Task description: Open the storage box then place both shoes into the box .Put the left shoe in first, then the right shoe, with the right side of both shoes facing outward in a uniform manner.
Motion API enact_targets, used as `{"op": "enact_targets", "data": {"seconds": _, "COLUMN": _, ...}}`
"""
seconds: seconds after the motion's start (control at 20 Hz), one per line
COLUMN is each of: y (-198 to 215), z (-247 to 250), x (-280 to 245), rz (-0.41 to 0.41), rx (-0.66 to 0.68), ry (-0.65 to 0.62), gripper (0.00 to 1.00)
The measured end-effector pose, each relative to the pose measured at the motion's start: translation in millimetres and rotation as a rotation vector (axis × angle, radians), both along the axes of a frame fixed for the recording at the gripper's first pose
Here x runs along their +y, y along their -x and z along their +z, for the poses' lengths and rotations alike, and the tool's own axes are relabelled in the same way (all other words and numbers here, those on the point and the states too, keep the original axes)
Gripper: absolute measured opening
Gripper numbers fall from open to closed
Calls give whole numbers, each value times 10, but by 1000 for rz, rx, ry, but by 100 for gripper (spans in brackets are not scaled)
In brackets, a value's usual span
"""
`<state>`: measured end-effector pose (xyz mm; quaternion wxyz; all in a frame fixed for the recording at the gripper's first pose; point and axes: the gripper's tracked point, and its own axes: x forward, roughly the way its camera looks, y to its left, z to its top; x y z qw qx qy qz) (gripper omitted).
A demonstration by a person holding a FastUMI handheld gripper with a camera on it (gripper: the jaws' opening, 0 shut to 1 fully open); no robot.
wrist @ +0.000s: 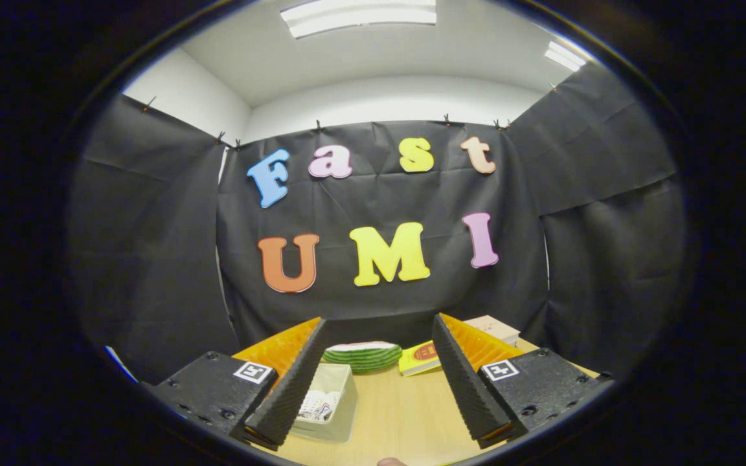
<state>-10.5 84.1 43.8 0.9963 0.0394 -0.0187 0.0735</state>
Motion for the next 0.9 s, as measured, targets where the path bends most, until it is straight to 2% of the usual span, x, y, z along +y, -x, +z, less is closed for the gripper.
{"op": "enact_targets", "data": {"seconds": 0.25, "y": 21, "z": -1, "x": -42, "rz": -9, "rx": -38, "ry": 17, "gripper": 100}}
{"op": "enact_targets", "data": {"seconds": 0.55, "y": -58, "z": -225, "x": -94, "rz": -5, "rx": 23, "ry": 35, "gripper": 100}}
{"op": "enact_targets", "data": {"seconds": 0.9, "y": -73, "z": -256, "x": -179, "rz": 3, "rx": 38, "ry": 40, "gripper": 100}}
